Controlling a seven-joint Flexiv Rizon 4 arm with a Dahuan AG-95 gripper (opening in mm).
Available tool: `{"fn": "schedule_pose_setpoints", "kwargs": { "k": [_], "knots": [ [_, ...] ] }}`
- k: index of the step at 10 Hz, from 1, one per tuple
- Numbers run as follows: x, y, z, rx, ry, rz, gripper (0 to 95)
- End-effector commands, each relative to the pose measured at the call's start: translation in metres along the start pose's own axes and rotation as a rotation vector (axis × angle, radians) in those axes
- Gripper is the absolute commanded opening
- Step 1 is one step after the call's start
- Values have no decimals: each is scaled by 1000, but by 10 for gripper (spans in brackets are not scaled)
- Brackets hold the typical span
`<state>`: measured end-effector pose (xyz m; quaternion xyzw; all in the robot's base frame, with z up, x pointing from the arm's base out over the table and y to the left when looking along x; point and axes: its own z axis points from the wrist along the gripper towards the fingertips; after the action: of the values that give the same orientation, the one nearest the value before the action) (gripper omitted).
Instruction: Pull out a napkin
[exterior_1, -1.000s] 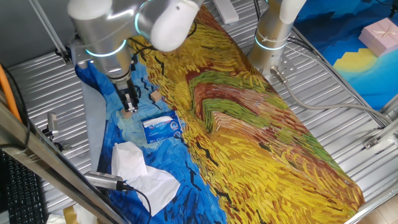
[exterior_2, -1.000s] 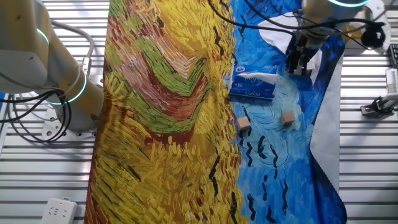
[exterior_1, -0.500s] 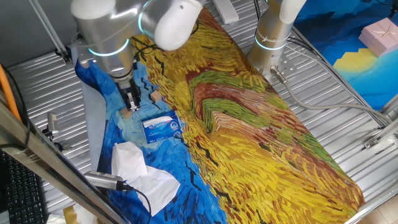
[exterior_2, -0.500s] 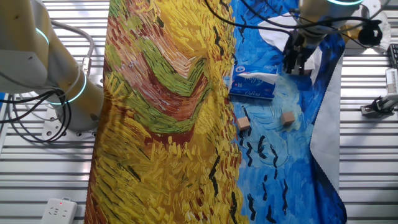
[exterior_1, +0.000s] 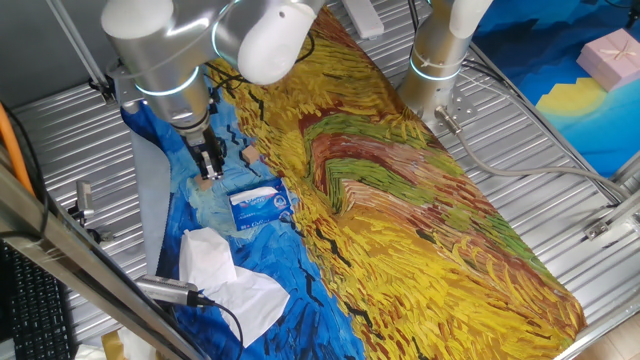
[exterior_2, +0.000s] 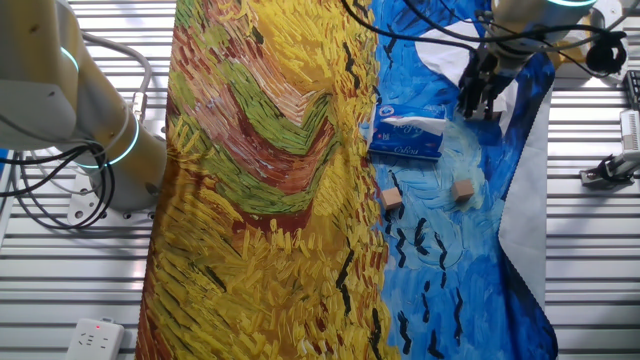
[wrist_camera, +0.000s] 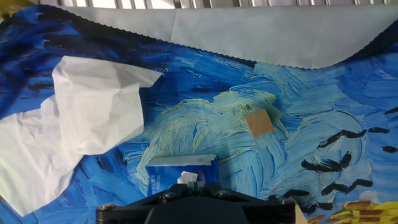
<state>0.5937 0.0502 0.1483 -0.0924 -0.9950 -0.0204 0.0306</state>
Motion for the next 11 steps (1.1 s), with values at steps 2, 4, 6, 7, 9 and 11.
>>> {"fn": "schedule_pose_setpoints", "kwargs": {
  "k": [2, 4, 6, 7, 9, 11],
  "knots": [
    [-1, 0, 1, -1, -2, -2, 0],
    [-1, 0, 1, -1, -4, -5, 0],
    [-1, 0, 1, -2, -5, 7, 0],
    [-1, 0, 1, -1, -5, 8, 0],
    [-5, -1, 17, 2, -6, 12, 0],
    [-9, -2, 41, 11, -11, 17, 0]
  ]
}}
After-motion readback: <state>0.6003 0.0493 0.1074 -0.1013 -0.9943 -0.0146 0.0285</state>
